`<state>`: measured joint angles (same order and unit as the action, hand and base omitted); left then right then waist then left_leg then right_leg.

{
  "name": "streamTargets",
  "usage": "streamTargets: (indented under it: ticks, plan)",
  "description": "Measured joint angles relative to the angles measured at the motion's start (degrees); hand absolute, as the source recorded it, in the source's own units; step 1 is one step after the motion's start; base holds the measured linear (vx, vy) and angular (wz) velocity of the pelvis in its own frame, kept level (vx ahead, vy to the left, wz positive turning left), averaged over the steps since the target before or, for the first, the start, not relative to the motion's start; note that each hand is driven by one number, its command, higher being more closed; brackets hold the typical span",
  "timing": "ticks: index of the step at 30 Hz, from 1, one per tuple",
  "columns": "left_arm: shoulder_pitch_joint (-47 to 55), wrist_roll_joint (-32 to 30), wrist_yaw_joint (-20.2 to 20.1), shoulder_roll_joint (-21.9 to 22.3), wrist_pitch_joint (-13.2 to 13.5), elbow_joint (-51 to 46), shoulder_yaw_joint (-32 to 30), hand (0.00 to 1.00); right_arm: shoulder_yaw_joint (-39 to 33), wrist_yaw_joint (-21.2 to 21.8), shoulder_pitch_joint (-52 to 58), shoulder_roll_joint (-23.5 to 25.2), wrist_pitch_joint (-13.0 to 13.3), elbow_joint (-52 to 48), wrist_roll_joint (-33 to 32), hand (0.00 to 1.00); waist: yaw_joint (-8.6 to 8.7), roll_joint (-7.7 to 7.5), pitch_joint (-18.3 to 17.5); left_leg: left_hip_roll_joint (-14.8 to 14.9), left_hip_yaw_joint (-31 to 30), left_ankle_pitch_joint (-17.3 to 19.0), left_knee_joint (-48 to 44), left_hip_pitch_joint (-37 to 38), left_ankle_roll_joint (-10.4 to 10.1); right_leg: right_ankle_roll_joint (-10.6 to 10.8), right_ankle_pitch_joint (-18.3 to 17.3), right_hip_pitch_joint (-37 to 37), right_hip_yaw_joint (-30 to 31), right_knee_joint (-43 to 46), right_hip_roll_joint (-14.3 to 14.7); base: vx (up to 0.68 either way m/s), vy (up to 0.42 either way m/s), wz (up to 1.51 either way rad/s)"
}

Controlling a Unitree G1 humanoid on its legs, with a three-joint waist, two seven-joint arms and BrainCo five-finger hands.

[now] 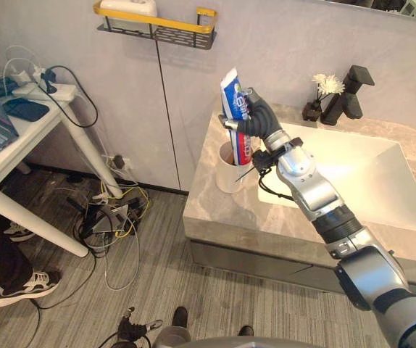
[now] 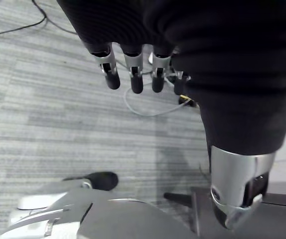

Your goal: Organize washtable

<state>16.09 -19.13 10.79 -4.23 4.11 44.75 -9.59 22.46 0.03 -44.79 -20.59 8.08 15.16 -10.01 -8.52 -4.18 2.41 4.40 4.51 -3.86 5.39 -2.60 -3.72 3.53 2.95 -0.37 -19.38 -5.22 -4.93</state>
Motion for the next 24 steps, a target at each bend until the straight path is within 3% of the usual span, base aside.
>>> streamTargets:
  ticks: [18, 19, 24]
  plan:
    - [0.0, 0.0, -0.1, 0.0, -0.1, -0.1, 0.1, 0.00, 0.3, 0.1, 5.8, 1.4, 0.0, -2.1, 0.0, 1.00, -0.07, 0.21, 0.1, 0.0, 0.1, 0.0, 0.0, -0.1, 0.0, 0.0, 0.0, -0.1, 0.1, 0.0, 0.0, 0.00, 0.000, 0.00]
    - [0.0, 0.0, -0.1, 0.0, -0.1, -0.1, 0.1, 0.00, 0.3, 0.1, 6.2, 1.4, -0.1, -2.1, 0.0, 0.00, -0.07, 0.25, 0.2, 0.0, 0.1, 0.0, 0.0, -0.1, 0.0, 0.0, 0.0, -0.2, 0.1, 0.0, 0.0, 0.00, 0.000, 0.00]
    - [0.1, 0.0, -0.2, 0.0, -0.2, -0.5, 0.3, 0.00, 0.3, 0.2, 6.5, 1.4, -0.2, -2.1, 0.0, 0.00, -0.07, 0.53, 0.3, 0.0, 0.2, 0.0, 0.0, -0.1, 0.0, 0.0, 0.0, -0.3, 0.2, 0.0, 0.0, 0.00, 0.000, 0.00]
